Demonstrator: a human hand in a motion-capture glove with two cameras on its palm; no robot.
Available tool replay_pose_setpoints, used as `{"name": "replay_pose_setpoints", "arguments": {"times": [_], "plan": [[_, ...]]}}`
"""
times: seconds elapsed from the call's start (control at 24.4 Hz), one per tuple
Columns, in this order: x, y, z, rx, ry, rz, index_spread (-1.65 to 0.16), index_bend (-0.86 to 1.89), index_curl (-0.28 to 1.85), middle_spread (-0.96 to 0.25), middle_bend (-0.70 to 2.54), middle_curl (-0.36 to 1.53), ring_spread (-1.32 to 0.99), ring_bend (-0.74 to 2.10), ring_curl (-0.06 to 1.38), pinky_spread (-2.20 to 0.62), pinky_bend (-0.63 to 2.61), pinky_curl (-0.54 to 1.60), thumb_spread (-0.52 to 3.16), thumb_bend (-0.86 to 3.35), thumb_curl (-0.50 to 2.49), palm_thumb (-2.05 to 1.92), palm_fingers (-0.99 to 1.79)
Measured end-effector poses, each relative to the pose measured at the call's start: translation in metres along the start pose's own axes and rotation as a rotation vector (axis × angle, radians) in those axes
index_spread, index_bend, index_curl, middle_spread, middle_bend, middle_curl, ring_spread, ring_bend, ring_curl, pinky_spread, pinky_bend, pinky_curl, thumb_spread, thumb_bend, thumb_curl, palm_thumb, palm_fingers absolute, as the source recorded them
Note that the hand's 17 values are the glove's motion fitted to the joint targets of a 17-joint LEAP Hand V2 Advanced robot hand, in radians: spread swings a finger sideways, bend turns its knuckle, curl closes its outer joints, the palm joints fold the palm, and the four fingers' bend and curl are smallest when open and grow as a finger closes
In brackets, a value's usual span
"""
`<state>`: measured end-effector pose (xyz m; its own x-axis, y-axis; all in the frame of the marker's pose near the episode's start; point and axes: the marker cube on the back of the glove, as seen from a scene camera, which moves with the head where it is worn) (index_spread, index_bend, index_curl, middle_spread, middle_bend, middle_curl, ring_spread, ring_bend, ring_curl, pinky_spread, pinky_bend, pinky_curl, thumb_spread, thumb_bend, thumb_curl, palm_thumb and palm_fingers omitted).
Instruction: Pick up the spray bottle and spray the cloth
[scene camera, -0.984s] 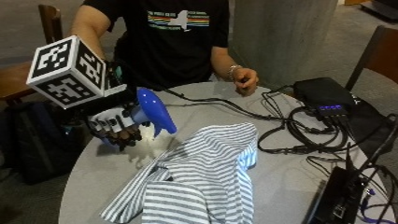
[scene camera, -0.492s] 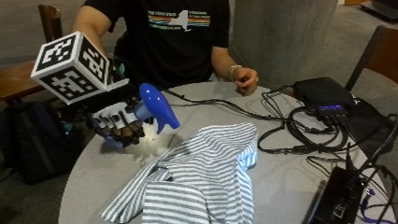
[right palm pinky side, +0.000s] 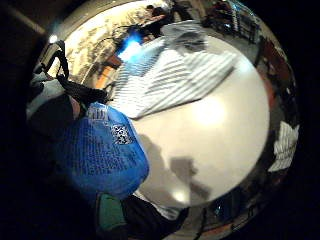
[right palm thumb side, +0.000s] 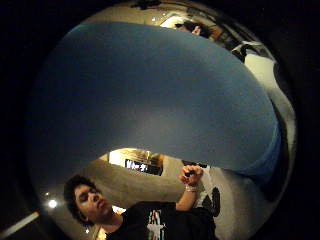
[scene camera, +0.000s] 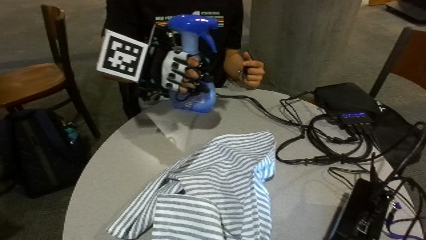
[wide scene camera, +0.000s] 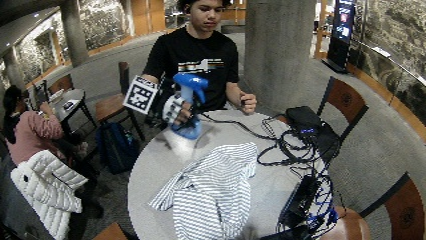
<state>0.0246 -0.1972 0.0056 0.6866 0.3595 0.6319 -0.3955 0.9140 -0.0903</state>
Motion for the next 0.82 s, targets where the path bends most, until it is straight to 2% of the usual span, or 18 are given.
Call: {"name": "replay_pose_setpoints", "arguments": {"times": [0.08,0.16,0.45,0.82], "plan": [[-0.008,0.009,0.031,0.003,-0.064,-0.117,-0.21,0.17,0.47,-0.07,0.20,0.44,-0.12,0.35,0.38,-0.20,0.59,0.36,0.51,-0.03,0.70,0.97,1.21],[-0.014,0.019,0.059,-0.031,-0.098,-0.172,-0.21,0.17,0.47,-0.07,0.20,0.44,-0.12,0.35,0.38,-0.20,0.59,0.36,0.50,-0.03,0.71,0.97,1.21],[-0.026,0.040,0.142,-0.154,-0.123,-0.144,-0.21,0.18,0.48,-0.07,0.18,0.44,-0.12,0.36,0.39,-0.20,0.59,0.36,0.50,-0.03,0.71,0.97,1.21],[-0.026,0.044,0.189,-0.204,-0.132,-0.109,-0.21,0.15,0.46,-0.07,0.19,0.44,-0.11,0.40,0.39,-0.19,0.59,0.36,0.60,-0.04,0.68,0.93,1.21]]}}
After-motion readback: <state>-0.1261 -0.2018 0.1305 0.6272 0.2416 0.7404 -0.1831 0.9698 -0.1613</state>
